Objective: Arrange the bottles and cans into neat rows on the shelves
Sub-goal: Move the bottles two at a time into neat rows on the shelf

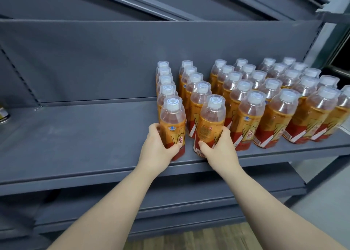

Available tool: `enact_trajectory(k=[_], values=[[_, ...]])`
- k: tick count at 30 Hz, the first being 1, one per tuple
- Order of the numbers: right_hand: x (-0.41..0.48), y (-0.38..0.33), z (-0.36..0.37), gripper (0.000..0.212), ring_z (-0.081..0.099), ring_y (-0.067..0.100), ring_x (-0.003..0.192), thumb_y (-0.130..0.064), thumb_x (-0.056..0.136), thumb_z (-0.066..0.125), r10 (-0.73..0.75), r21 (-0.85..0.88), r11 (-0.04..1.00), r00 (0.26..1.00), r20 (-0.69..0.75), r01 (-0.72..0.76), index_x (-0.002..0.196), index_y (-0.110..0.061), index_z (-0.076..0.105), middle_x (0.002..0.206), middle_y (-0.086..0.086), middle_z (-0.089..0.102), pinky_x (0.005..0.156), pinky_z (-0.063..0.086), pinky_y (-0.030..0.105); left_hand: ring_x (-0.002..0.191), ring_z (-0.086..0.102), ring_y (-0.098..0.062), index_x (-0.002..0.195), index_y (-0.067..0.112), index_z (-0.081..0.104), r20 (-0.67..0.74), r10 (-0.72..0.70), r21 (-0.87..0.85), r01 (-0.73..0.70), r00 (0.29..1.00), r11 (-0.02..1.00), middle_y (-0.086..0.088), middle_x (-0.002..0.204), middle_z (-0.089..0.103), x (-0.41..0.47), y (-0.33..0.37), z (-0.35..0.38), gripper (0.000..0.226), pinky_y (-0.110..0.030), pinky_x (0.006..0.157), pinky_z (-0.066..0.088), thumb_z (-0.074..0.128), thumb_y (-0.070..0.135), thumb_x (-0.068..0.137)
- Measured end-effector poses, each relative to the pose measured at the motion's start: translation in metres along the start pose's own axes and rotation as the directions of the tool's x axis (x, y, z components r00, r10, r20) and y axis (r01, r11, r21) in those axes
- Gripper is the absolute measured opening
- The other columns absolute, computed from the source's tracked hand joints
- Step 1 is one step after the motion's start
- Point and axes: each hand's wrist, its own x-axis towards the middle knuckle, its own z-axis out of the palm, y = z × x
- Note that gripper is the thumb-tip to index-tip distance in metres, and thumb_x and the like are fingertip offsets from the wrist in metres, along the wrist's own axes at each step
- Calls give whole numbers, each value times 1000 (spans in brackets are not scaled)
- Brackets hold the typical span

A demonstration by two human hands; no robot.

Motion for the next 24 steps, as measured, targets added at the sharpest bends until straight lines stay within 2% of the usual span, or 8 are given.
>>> enact_trajectory(k=[3, 9, 12, 17, 24], values=[[2, -2, 5, 76, 54, 20, 116, -39, 77, 83, 21, -45, 999, 999, -44, -23, 134, -23, 36, 117, -8, 53, 93, 53, 41, 127, 51, -16, 141, 26, 30, 34, 6, 2, -6, 999, 1000, 5, 142, 49, 2, -2, -2, 76, -38, 103, 49, 79, 35, 83], [5, -9, 15, 96, 48, 26, 124, -52, 67, 87, 61, -122, 990, 995, -82, -71, 139, -16, 35, 132, 5, 47, 96, 51, 49, 131, 48, -14, 147, 31, 27, 98, 34, 11, -35, 995, 999, 7, 145, 45, 1, -9, -5, 72, -43, 110, 44, 71, 34, 91], [4, -6, 16, 93, 51, 26, 122, -53, 69, 85, 24, -123, 992, 997, -70, -33, 139, -17, 36, 130, 5, 46, 96, 52, 49, 128, 49, -15, 147, 31, 29, 48, 32, 25, -33, 998, 999, 6, 143, 44, 0, -7, 1, 74, -40, 107, 46, 72, 38, 88], [2, -4, 13, 79, 58, 20, 111, -39, 79, 81, 39, -70, 997, 999, 4, -38, 137, -21, 32, 122, -3, 55, 92, 54, 38, 122, 53, -17, 144, 26, 32, -34, -6, 42, 8, 999, 999, 3, 137, 49, 1, -2, 9, 82, -39, 102, 50, 81, 41, 80], [7, -8, 18, 81, 58, 23, 113, -42, 77, 84, 49, -95, 994, 998, -38, -53, 135, -20, 31, 124, 0, 55, 92, 55, 42, 123, 53, -17, 146, 30, 27, 11, -3, 10, 2, 1000, 1000, 6, 137, 51, 3, -3, 5, 80, -37, 103, 47, 78, 36, 84]])
